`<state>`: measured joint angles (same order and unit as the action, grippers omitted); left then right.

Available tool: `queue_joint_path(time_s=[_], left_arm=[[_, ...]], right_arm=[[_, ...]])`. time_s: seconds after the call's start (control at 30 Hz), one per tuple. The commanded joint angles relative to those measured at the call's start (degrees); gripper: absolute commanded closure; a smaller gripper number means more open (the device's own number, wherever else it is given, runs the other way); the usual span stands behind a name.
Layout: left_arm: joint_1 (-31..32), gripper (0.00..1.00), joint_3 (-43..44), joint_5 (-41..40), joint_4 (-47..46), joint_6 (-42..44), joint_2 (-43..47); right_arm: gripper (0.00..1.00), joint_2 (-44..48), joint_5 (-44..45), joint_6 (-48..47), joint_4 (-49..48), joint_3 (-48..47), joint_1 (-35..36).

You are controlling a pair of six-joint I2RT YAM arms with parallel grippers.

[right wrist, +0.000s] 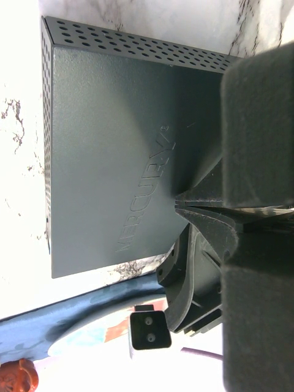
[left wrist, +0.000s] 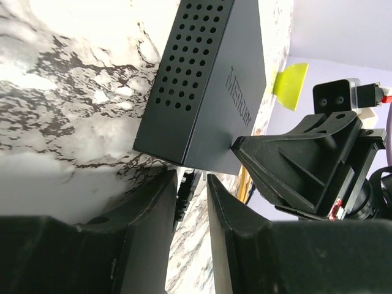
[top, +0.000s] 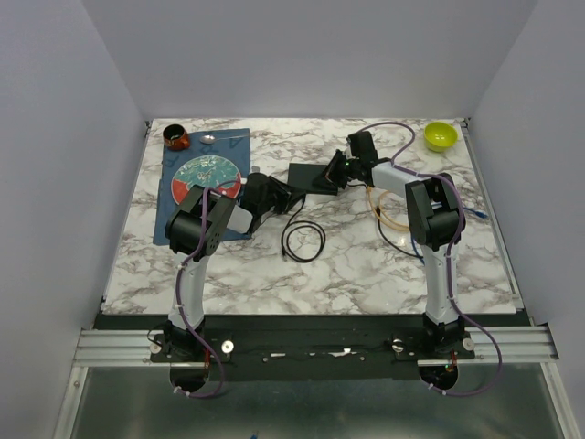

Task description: Pull the plug from the switch port

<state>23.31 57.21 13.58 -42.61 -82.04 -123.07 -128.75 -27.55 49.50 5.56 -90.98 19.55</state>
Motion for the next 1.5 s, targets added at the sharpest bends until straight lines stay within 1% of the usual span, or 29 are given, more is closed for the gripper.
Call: queue_joint_path(time_s=[0.0, 0.37, 0.57, 0.77, 0.93, 0.97, 1.0, 1.1, 1.3, 1.47], left_arm=[[-0.37, 0.61, 1.15, 0.57, 2.17, 1.44, -1.56], [-0.28, 0.61, 5.28, -0.13, 8.24, 2.41, -1.48], [-0.28, 0.62, 5.98, -0.4, 10.79, 2.5, -1.65], [-0.28, 0.68, 7.12, -0.58, 13.69, 2.76, -2.0], [-0.28, 0.78, 7.21, -0.93, 14.05, 2.85, -2.0], [-0.28, 0.8, 7.21, -0.93, 14.05, 2.76, -2.0], [-0.28, 0.86, 7.13, -0.93, 14.05, 2.76, -2.0], [-0.28, 1.0, 6.78, -1.1, 13.52, 2.76, -2.09], [-0.46, 1.0, 5.9, -0.67, 11.77, 2.24, -2.44], [-0.72, 1.0, 5.19, -0.31, 11.06, 2.06, -2.44]], right_arm=[[0.91, -1.95, 0.31, -0.72, 1.29, 1.07, 0.31], [0.91, -1.95, 0.22, -0.8, 1.29, 0.98, 0.31], [0.91, -2.03, 0.3, -0.89, 1.29, 0.98, 0.31], [0.91, -2.03, 0.22, -0.89, 1.29, 0.89, 0.31], [0.91, -2.03, 0.22, -0.98, 1.29, 0.89, 0.31], [0.91, -2.03, 0.3, -1.07, 1.29, 0.98, 0.31], [0.91, -1.95, 0.22, -1.07, 1.29, 0.98, 0.31], [0.91, -1.86, 0.3, -1.07, 1.2, 1.07, 0.31], [0.91, 0.86, 3.2, -2.38, 1.2, 3.6, 0.58], [0.91, 9.02, 8.82, -5.28, -0.73, 9.06, 1.1]])
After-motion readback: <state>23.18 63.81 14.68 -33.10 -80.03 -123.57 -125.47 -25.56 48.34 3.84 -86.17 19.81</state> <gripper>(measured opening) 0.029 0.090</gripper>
